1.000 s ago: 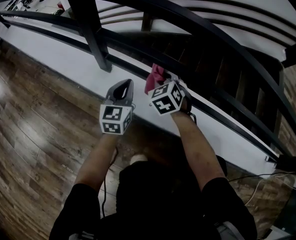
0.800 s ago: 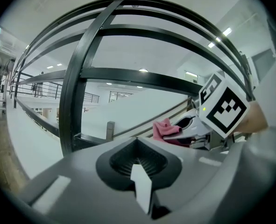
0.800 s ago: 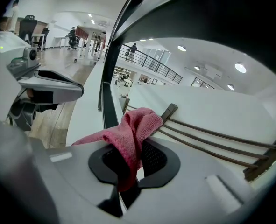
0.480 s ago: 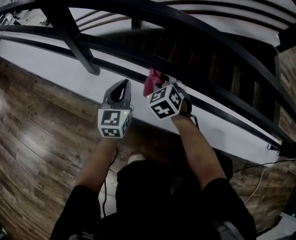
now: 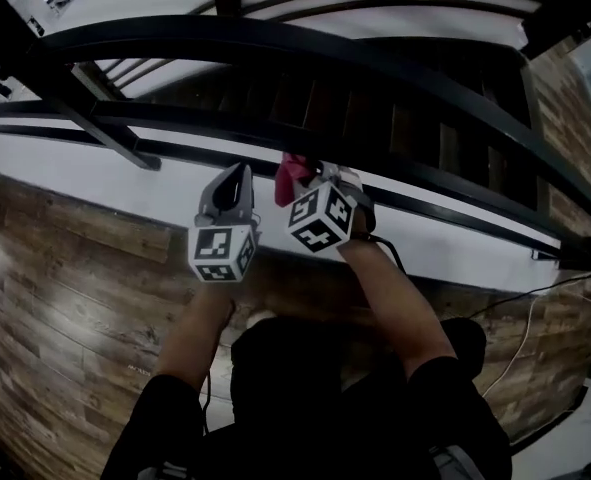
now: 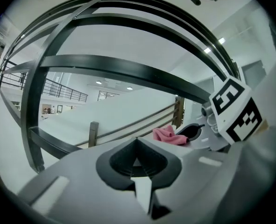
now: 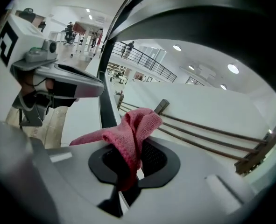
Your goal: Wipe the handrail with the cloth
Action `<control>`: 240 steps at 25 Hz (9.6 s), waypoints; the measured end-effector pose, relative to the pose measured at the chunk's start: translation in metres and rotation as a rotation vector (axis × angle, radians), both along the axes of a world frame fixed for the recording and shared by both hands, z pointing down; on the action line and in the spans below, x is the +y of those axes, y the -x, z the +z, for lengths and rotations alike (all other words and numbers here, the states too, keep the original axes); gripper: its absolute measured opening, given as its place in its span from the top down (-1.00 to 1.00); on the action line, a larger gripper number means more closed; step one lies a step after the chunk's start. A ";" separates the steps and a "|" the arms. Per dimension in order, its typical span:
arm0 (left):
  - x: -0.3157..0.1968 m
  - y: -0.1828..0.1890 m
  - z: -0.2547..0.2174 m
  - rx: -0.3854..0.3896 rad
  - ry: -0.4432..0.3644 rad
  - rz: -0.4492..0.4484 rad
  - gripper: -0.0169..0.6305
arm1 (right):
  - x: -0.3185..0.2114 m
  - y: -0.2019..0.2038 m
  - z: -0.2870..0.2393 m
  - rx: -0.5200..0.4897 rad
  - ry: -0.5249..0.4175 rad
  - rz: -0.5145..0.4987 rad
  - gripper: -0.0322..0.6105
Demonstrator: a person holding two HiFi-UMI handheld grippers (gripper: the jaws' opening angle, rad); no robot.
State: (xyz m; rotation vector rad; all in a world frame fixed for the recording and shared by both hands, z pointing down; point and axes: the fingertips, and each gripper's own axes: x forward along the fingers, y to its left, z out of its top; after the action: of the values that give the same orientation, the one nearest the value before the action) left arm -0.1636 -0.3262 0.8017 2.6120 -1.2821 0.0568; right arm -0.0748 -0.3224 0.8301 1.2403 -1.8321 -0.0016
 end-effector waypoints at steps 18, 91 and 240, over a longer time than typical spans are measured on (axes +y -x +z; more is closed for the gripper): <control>0.031 -0.097 -0.010 -0.057 -0.033 0.221 0.95 | 0.060 -0.090 0.000 0.150 0.015 -0.076 0.76; 0.239 -0.480 0.029 -0.355 0.130 0.507 0.95 | 0.251 -0.477 0.008 -0.064 0.096 0.195 0.76; 0.240 -0.090 -0.585 -0.102 -0.068 0.500 0.95 | 0.335 -0.187 -0.660 -0.221 -0.519 0.049 0.75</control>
State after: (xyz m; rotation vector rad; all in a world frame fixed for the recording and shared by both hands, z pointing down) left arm -0.0738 -0.0864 0.2171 2.9553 -0.6348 0.2358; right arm 0.1126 0.0129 0.1705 1.6968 -2.0657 -0.3443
